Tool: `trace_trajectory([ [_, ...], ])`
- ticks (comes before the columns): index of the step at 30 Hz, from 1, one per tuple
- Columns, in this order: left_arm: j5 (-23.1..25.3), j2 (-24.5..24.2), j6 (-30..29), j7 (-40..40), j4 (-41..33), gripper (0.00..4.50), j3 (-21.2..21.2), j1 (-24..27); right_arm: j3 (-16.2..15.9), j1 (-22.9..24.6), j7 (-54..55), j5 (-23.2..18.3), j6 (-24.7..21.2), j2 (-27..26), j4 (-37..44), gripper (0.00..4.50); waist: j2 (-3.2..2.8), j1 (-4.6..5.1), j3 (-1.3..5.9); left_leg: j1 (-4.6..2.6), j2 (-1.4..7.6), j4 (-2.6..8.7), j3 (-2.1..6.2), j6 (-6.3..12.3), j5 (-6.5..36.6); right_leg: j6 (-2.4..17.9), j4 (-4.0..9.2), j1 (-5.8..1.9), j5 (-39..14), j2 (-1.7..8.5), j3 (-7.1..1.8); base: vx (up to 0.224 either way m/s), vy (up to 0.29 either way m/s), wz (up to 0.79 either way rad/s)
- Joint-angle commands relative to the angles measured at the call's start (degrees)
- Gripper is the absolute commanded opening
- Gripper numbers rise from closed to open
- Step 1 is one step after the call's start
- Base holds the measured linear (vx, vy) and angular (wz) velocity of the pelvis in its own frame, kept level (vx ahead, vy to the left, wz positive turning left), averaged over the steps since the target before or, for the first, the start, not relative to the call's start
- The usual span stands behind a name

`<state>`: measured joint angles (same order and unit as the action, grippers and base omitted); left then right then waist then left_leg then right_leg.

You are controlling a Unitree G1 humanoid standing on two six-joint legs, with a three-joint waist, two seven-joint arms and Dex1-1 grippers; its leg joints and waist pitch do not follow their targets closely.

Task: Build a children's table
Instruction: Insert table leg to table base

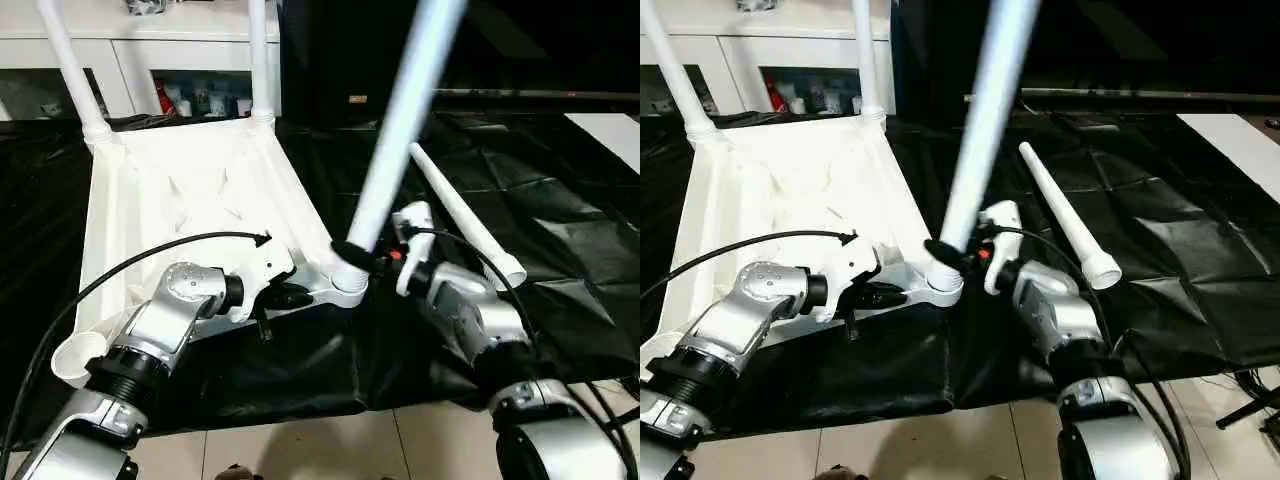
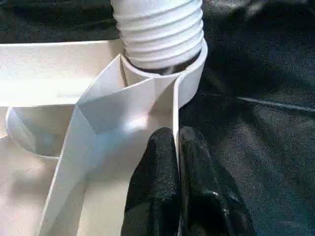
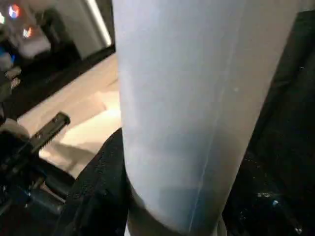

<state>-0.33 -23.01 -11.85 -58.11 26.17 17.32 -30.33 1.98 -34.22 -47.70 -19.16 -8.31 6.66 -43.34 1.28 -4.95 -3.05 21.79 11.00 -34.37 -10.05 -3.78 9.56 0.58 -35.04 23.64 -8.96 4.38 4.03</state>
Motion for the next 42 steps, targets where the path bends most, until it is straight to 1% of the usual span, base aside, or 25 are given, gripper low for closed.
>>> trace_trajectory([
  [1,1.1,-1.2,0.1,-0.1,1.0,0.00,0.3,-0.7,1.3,1.8,2.6,0.8,-0.8,1.0,-1.7,1.93,-0.43,0.01,3.57,-1.36,2.20,4.87,1.17,-1.06,21.1,8.1,5.48,-2.04,-27.8,4.28,-2.35,0.000,0.000,0.00],
  [2,1.3,-1.2,0.0,0.0,1.3,0.00,0.3,-0.9,1.3,2.8,2.6,0.8,0.2,0.7,-1.1,1.93,-0.86,-0.10,3.56,-1.35,2.20,4.90,1.25,-1.22,21.3,8.3,5.40,-2.04,-27.6,4.30,-2.35,0.000,0.000,0.00],
  [3,1.4,-1.1,0.0,0.0,1.5,0.00,0.2,-1.1,1.3,3.5,2.5,0.9,0.9,0.5,-0.7,1.93,-0.61,-0.08,3.56,-1.49,2.17,4.84,1.09,-1.29,21.6,8.4,5.55,-1.86,-27.5,4.25,-2.39,0.000,0.000,0.00],
  [6,1.6,-1.2,-0.3,0.0,1.7,0.00,0.2,-1.4,-0.3,6.0,2.8,3.1,5.0,0.1,1.0,1.93,-0.70,-0.29,3.56,-1.46,2.17,4.91,1.10,-1.43,22.0,8.2,5.65,-1.88,-27.4,4.36,-2.44,0.000,0.000,0.00],
  [7,1.7,-1.3,-0.4,0.0,1.8,0.00,0.2,-1.5,-2.8,7.5,3.7,6.4,9.6,0.3,1.5,1.93,-0.67,-0.31,3.57,-1.41,2.19,5.01,1.18,-1.51,22.0,8.2,5.57,-1.96,-27.4,4.36,-2.39,0.000,0.000,0.00],
  [8,1.7,-1.3,-0.4,0.0,1.8,0.00,0.2,-1.6,-3.4,7.8,4.1,7.3,10.7,0.4,1.6,1.93,-1.00,-0.29,3.54,-1.50,2.16,5.00,1.19,-1.62,22.2,8.2,5.58,-1.87,-27.5,4.32,-2.40,0.000,0.000,0.00],
  [9,1.7,-1.3,-0.3,0.0,1.8,0.00,0.3,-1.6,-4.4,8.2,4.7,8.8,12.5,0.6,1.5,1.93,-0.77,-0.14,3.47,-1.44,2.09,5.00,1.20,-1.73,22.7,8.0,5.65,-1.89,-28.4,4.29,-2.37,0.000,0.000,0.00],
  [12,1.8,-1.3,-0.5,0.0,1.7,0.00,0.4,-1.6,-5.4,8.6,5.8,10.3,15.1,0.3,1.3,1.93,-0.75,0.04,2.95,-1.88,1.94,5.05,1.40,-1.74,25.9,6.4,6.53,-1.60,-34.6,4.34,-2.11,0.000,0.000,0.00],
  [13,1.8,-1.2,-0.5,0.1,1.8,0.00,0.5,-1.7,-5.4,8.6,6.2,10.4,15.6,-0.1,1.1,1.93,-0.36,0.25,2.76,-2.33,1.89,4.93,1.49,-1.73,27.6,5.3,7.11,-1.29,-38.4,4.50,-1.93,0.000,0.000,0.00],
  [14,1.9,-1.2,-0.5,0.2,1.9,0.00,0.5,-1.7,-5.5,8.4,6.4,10.5,15.9,-0.3,0.9,1.93,-0.59,0.24,2.83,-2.48,1.82,4.84,1.74,-1.81,28.2,4.4,7.34,-1.34,-40.6,4.67,-1.76,0.000,0.000,0.00],
  [16,1.9,-1.1,-0.5,0.2,2.0,0.00,0.6,-1.8,-5.6,8.3,6.6,10.6,16.1,-0.4,0.8,1.93,-0.67,0.45,2.85,-2.06,1.92,5.17,2.03,-1.87,28.4,4.0,7.39,-1.68,-40.5,4.61,-1.53,0.000,0.000,0.00],
  [17,1.9,-1.1,-0.5,0.3,2.1,0.00,0.6,-1.8,-5.8,8.0,6.3,10.7,16.0,-0.5,0.4,1.93,-0.35,0.55,2.92,-2.08,2.04,5.30,2.07,-1.85,28.8,4.0,7.47,-1.73,-39.8,4.60,-1.39,0.000,0.000,0.00],
  [18,2.1,-1.1,-0.3,0.2,2.1,0.00,0.8,-1.9,-6.2,7.5,5.5,10.9,15.5,-0.4,-0.2,1.93,-0.52,0.50,2.97,-2.16,2.06,5.32,2.14,-1.79,28.8,4.3,7.39,-1.80,-39.1,4.66,-1.35,0.000,0.000,0.00],
  [19,2.1,-1.1,-0.3,0.2,2.1,0.00,0.8,-1.9,-6.2,7.5,5.5,10.9,15.5,-0.4,-0.2,1.93,0.00,0.48,3.06,-2.00,2.14,5.47,2.10,-1.43,27.8,4.8,7.28,-2.05,-37.8,4.80,-1.30,0.000,0.000,0.00],
  [21,2.3,-1.2,-0.2,0.1,2.1,0.00,1.0,-2.0,-6.6,7.2,5.2,11.0,15.6,-0.4,-0.7,1.93,-0.45,0.46,2.91,-2.14,2.34,5.71,2.06,-1.68,28.5,5.3,7.43,-1.83,-36.5,4.79,-1.30,0.000,0.000,0.00],
  [22,2.3,-1.4,-0.2,-0.6,1.8,0.00,1.5,-2.0,-7.1,6.1,3.6,10.7,13.3,-0.3,-2.0,1.93,0.08,0.58,2.96,-2.34,2.42,5.74,2.01,-1.84,29.4,5.6,7.46,-1.79,-36.0,4.75,-1.21,0.000,0.000,0.00],
  [23,2.3,-1.4,-0.2,-0.6,1.8,0.00,1.5,-2.0,-7.1,6.1,3.6,10.7,13.3,-0.3,-2.0,1.93,-0.01,0.58,2.96,-2.33,2.36,5.76,2.12,-1.84,29.6,5.8,7.27,-1.89,-35.7,4.76,-1.15,0.000,0.000,0.00],
  [25,2.1,-2.0,-0.6,-2.7,0.6,0.00,2.3,-1.7,-7.7,3.7,0.4,10.2,9.0,0.3,-4.5,1.93,-0.36,0.62,2.98,-2.21,2.39,5.87,2.14,-1.94,29.5,6.2,7.16,-2.10,-34.9,4.81,-1.26,0.000,0.000,0.00],
  [29,1.7,-3.6,-2.0,-7.4,-2.0,0.00,4.0,-1.1,-7.4,-1.2,-3.1,9.7,2.8,2.1,-9.2,1.93,-0.37,0.82,3.01,-2.40,2.44,5.86,2.03,-2.19,29.6,7.2,7.02,-2.04,-33.4,4.83,-1.47,0.000,0.000,0.00],
  [31,1.4,-4.3,-2.6,-9.2,-3.0,0.00,4.7,-1.0,-7.6,-3.6,-4.9,10.0,-0.9,3.4,-11.9,1.92,-0.92,0.88,3.11,-2.37,2.46,5.86,1.95,-2.40,28.8,8.5,6.64,-2.20,-30.8,4.69,-1.61,0.000,0.000,0.00],
  [35,1.9,-4.3,-2.2,-9.1,-2.5,0.00,5.2,-1.6,-8.3,-4.9,-6.9,11.3,-0.2,5.0,-14.0,1.92,-0.91,0.46,3.34,-2.58,2.62,5.72,1.41,-2.37,26.9,10.7,6.12,-2.10,-25.1,4.55,-1.91,0.000,0.000,0.00],
  [36,2.2,-4.1,-2.0,-8.8,-2.0,0.00,5.2,-2.0,-8.5,-5.0,-7.3,11.6,0.2,5.3,-14.2,1.92,-0.93,0.36,3.31,-2.31,2.59,5.81,1.46,-2.40,26.4,10.6,5.96,-2.43,-25.0,4.52,-1.83,0.000,0.000,0.00],
  [39,2.7,-3.9,-1.3,-8.2,-0.9,0.00,5.4,-2.5,-8.9,-4.4,-8.2,11.9,1.3,5.8,-13.7,1.92,-1.02,0.17,3.03,-3.03,2.46,5.77,1.45,-2.55,28.7,9.3,6.56,-2.11,-29.5,4.50,-1.68,0.000,0.000,0.00],
  [41,2.9,-3.7,-0.8,-7.7,-0.6,0.00,5.4,-2.8,-8.6,-3.7,-8.2,11.4,2.2,5.7,-12.7,1.92,-0.85,0.19,2.92,-3.28,2.37,5.77,1.68,-2.48,29.8,7.5,7.28,-2.12,-34.1,4.70,-1.42,0.000,0.000,0.00],
  [42,3.0,-3.7,-0.9,-7.5,-0.7,0.00,5.4,-2.8,-7.7,-3.4,-7.7,10.8,2.5,5.4,-12.3,1.92,-1.11,0.13,2.94,-3.45,2.38,5.75,1.74,-2.53,30.0,7.2,7.36,-2.04,-34.7,4.74,-1.39,0.000,0.000,0.00],
])
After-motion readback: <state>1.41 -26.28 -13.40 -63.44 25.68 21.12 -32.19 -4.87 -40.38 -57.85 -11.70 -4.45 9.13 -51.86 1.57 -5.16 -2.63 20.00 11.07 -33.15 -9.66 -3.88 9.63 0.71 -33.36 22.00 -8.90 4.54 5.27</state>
